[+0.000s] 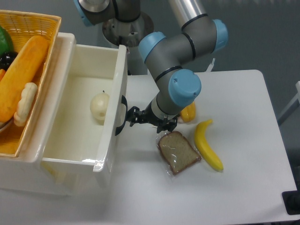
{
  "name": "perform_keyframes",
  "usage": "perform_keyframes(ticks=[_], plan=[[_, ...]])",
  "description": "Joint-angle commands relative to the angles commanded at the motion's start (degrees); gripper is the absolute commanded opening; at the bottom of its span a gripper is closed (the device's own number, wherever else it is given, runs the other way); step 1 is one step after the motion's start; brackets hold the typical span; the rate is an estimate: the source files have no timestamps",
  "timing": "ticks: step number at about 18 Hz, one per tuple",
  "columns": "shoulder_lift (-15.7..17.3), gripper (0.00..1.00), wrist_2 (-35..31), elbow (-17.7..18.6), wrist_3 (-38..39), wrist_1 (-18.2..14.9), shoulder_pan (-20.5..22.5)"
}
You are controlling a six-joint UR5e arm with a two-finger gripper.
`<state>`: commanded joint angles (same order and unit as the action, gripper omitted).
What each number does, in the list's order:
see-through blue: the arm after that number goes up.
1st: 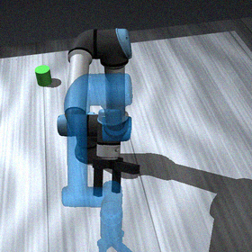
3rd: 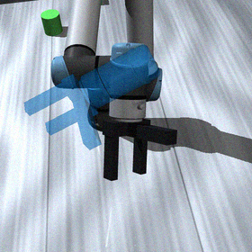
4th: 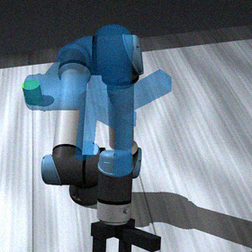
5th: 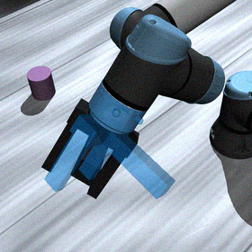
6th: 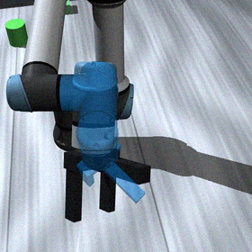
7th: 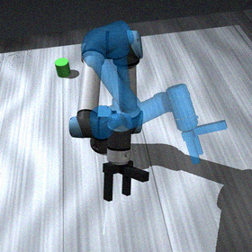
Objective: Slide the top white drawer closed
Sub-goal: 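Push the drawer front with the gripper, sliding the drawer into the cabinet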
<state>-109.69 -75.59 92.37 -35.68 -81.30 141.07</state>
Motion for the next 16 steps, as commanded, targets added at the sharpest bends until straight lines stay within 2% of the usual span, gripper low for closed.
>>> perform_keyframes(ticks=[16], plan=[[1.1,1.0,1.5,0.3,0.4,0.0,-4.5]])
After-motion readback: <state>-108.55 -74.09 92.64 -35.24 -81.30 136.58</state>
